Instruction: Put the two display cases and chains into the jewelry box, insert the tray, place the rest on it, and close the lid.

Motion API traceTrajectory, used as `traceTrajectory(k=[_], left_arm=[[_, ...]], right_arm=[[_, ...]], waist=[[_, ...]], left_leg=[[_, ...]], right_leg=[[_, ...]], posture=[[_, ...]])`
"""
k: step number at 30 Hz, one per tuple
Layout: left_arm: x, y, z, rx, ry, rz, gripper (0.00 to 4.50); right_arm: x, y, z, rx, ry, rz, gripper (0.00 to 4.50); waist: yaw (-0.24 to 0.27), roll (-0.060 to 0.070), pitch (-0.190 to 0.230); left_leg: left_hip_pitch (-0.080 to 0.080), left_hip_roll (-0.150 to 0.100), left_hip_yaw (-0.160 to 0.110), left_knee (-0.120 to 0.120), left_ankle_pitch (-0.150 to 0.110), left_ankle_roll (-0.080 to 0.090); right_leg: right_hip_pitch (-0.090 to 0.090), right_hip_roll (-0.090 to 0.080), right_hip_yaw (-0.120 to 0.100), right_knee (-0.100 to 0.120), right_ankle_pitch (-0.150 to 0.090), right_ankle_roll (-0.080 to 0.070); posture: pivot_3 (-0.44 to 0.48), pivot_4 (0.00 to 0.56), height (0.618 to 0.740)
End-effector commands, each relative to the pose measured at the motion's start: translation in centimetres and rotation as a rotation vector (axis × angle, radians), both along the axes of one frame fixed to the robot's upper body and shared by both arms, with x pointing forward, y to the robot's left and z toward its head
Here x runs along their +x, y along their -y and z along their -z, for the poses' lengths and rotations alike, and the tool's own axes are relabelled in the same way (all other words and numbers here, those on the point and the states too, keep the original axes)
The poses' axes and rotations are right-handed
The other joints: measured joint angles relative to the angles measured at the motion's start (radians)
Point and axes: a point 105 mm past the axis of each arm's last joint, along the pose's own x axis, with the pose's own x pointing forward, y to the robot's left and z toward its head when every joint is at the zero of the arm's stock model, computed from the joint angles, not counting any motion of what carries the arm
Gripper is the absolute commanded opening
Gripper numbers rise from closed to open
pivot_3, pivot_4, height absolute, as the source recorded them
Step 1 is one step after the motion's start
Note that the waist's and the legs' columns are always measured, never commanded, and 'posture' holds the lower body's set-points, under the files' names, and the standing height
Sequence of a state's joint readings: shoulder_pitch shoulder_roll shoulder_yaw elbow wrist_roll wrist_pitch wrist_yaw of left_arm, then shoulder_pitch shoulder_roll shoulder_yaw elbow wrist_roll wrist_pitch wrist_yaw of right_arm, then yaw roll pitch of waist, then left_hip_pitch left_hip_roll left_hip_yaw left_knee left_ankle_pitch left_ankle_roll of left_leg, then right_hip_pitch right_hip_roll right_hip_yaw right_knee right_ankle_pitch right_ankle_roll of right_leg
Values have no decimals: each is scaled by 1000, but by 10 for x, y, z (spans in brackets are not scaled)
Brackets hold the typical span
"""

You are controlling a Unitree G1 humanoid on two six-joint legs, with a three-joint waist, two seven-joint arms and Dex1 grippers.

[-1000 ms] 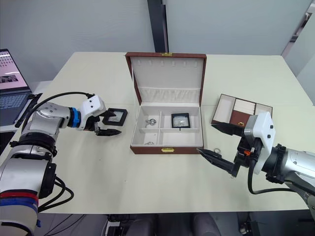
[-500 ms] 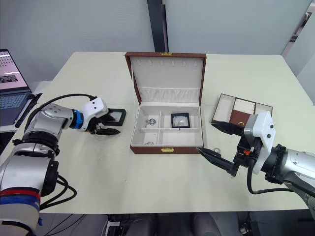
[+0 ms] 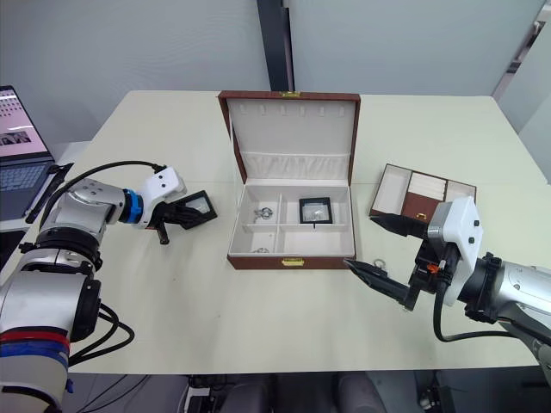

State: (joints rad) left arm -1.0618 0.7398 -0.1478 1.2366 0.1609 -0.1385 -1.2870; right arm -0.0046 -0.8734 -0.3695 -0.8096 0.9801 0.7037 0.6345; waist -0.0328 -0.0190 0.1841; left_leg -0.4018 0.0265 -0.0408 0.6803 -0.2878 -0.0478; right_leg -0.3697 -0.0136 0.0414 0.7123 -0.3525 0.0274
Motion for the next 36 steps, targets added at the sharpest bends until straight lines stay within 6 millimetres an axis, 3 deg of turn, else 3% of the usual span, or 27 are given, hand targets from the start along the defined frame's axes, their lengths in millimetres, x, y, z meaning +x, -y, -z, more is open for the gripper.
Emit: traceTrajectory(k=[1,6,14,18,24,36], left_arm=[[-1,-6,-21,-21,44,13,28],[-7,3,-49,-35,57,121,28],[-36,64,-95,-146,-1,363,28],[-54,96,-105,-185,-44,465,28],[-57,125,-104,-189,-71,540,28],[-69,179,-66,-211,-154,706,28]], right_arm=[[-2,-1,-6,-12,43,-17,4500],[-2,1,-8,-20,50,-10,4500],[-2,8,-8,-28,51,27,4500],[-3,14,-7,-28,61,72,4500],[-9,18,-2,-29,57,124,4500],[-18,22,3,-22,58,208,4500]], waist=[[0,0,0],[0,0,0],[0,0,0],[1,0,0],[1,0,0],[1,0,0]], left_leg=[[0,0,0,0,0,0],[0,0,0,0,0,0],[0,0,0,0,0,0],[0,1,-1,1,0,0],[0,1,0,1,0,0],[0,1,1,1,0,0]], right_leg=[[0,0,0,0,0,0],[0,0,0,0,0,0],[0,0,0,0,0,0],[0,0,1,0,0,0],[1,1,2,0,0,0],[1,2,3,0,0,0]], posture=[[0,150,740],[0,150,740],[0,150,740],[0,150,740],[0,150,740],[0,150,740]])
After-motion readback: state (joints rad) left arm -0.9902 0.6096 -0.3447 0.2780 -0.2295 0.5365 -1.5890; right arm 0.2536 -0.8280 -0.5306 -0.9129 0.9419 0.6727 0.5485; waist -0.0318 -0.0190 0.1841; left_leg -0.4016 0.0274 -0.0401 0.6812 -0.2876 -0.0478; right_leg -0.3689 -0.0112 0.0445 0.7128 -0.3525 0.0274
